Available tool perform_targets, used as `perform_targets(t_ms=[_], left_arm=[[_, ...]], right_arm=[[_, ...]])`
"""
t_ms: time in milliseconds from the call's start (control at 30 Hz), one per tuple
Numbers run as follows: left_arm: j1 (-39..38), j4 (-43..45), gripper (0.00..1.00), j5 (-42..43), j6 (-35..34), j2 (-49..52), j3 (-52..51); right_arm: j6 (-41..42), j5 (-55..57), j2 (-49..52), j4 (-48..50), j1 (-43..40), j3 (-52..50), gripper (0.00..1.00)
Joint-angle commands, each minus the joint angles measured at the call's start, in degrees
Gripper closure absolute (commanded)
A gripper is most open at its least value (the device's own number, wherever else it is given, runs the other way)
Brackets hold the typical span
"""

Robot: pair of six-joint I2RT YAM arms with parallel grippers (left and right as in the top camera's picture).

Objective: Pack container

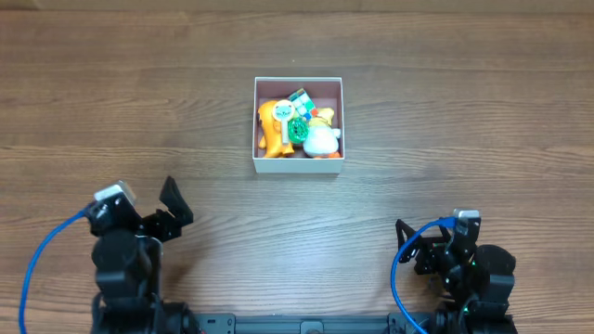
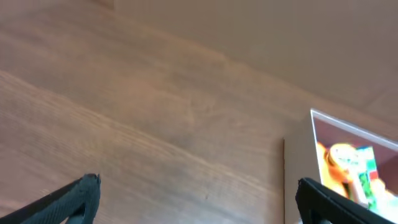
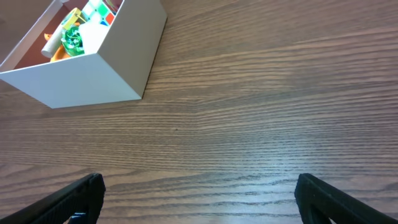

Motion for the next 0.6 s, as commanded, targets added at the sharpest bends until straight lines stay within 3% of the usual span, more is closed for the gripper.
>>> perform_targets(t_ms=[0,300,567], left_arm=[[-1.07,2.21,0.00,1.16,1.11,-6.32,-8.31],[-0.98,2.93,0.00,0.72,4.33,-15.19,-15.67],[-0.98,3.10,0.00,0.74,4.33,-15.58,-16.15]], right_arm=[[-0.02,-0.28,-0.57,0.17,-0.11,-0.94,0.00],[-0.02,-0.28,-0.57,0.17,-0.11,-0.94,0.00],[-0.02,-0.28,-0.57,0.17,-0.11,-0.94,0.00]])
